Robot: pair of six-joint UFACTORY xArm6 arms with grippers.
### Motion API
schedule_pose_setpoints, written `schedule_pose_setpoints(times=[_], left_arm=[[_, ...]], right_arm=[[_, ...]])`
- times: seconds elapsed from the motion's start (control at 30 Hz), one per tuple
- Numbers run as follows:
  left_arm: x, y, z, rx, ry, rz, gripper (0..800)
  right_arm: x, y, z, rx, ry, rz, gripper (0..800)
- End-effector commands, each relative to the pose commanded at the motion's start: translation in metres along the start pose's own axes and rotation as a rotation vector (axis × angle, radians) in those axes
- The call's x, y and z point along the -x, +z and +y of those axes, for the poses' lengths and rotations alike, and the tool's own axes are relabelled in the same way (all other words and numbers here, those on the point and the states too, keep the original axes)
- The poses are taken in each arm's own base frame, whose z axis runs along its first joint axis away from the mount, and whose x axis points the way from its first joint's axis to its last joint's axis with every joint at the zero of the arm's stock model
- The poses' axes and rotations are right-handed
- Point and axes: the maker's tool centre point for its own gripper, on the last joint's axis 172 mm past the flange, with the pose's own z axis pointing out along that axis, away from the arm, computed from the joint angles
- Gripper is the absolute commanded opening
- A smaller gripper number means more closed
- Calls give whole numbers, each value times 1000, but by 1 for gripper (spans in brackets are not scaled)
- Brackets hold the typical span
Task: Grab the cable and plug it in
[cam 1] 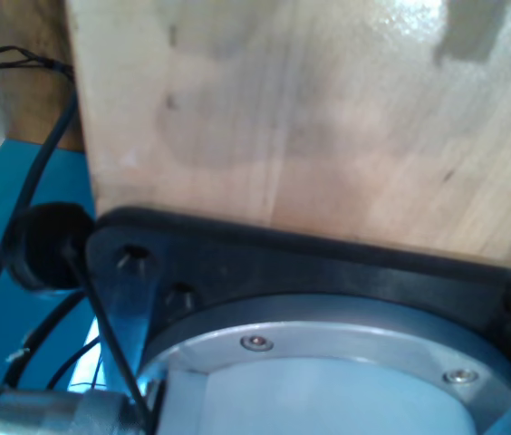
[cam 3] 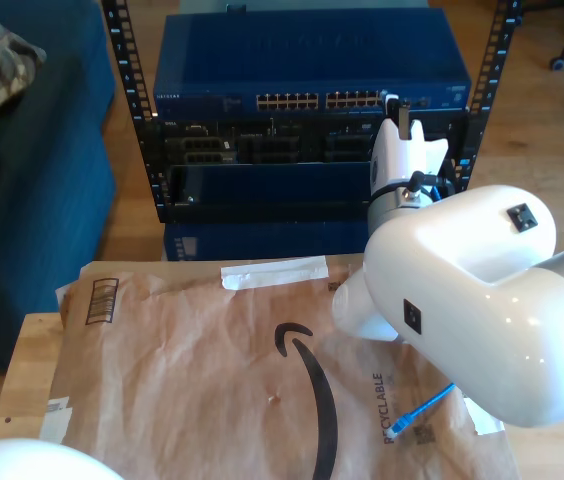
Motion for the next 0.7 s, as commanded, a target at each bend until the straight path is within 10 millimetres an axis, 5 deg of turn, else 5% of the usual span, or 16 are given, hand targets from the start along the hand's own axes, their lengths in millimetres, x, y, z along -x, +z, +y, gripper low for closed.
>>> schedule_pose_setpoints(times=[0.7], left_arm=[[0, 0, 0, 0, -2, 0, 800]], right_arm=[[0, 2, 5, -2, -3, -2, 0]])
